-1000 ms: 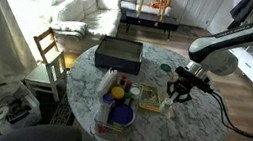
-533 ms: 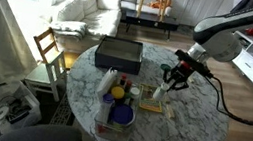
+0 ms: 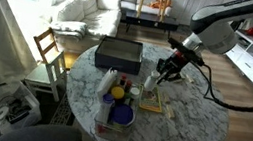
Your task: Put the medicine bottle into the cup the put the cup into the box
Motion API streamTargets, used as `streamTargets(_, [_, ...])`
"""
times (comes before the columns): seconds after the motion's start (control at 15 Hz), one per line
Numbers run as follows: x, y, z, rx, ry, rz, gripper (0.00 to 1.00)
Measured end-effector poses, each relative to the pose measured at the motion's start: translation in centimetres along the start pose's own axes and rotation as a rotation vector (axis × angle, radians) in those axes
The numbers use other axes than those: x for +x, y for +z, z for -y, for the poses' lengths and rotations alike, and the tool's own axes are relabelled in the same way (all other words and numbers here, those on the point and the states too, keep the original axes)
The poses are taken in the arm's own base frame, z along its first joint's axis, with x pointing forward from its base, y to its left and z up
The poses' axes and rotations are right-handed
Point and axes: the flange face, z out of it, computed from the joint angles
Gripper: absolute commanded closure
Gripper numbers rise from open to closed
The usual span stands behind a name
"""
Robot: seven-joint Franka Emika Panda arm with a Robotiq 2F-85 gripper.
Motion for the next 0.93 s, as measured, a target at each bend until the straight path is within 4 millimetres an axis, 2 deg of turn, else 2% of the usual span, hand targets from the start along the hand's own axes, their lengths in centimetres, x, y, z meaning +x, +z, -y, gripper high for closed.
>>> streamTargets(0.33, [-1.0, 1.4, 1.6, -0.004, 0.066, -0.005, 0.95])
streamTargets(0.93, [-0.4, 3.8, 3.2, 0.044, 0.140, -0.057, 0.95])
